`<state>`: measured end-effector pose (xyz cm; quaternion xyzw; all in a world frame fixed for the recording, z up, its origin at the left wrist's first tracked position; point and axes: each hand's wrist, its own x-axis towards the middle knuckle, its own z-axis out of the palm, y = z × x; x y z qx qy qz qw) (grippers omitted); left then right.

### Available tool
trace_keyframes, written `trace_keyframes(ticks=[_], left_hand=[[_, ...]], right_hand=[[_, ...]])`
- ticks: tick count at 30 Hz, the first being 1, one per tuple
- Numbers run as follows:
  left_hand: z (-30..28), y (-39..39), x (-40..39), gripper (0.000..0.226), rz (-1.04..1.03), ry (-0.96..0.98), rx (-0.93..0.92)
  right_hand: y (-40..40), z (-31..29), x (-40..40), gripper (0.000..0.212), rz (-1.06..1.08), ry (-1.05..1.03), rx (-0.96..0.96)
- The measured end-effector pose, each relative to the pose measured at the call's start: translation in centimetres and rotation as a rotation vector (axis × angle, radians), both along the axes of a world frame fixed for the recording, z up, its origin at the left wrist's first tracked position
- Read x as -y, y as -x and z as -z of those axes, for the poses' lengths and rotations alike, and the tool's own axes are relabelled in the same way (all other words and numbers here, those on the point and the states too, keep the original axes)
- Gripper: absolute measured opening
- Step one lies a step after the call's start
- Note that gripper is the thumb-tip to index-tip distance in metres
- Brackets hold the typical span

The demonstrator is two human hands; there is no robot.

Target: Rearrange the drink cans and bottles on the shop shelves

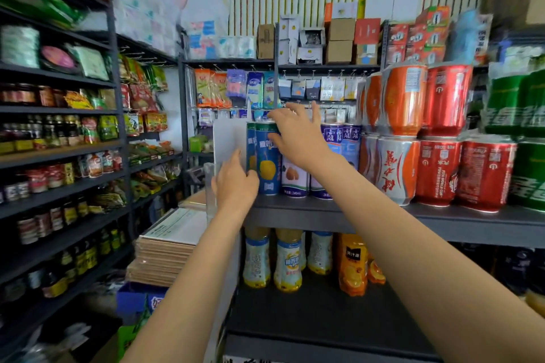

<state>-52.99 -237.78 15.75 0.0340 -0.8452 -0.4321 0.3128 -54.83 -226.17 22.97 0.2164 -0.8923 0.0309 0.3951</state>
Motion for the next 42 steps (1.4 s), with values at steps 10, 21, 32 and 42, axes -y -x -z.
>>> trace_keyframes(ticks=[10,21,32,42], left_hand=[[-1.0,0.3,-0.6,0.043,0.138,-0.107,0.005],[-0.9,1.4,-0.4,0.087,0.280,-0.023,0.066],[0.3,-0.1,1.0,0.094,0.238,0.063,-0.057],[0.8,0.7,-0.4,0.093,0.019,0.286,0.119]], right_hand=[[1.3,-1.8,-0.4,0.014,-0.256,0.266,0.196],[1.1,-2.2,-1.1,0.013,-0.349,0.284,0.241],[0.6,-0.8,-1.0,0.050,-0.122,0.003,0.111],[-1.6,1.7,-6.2,0.081,0.142,0.073,-0.088]])
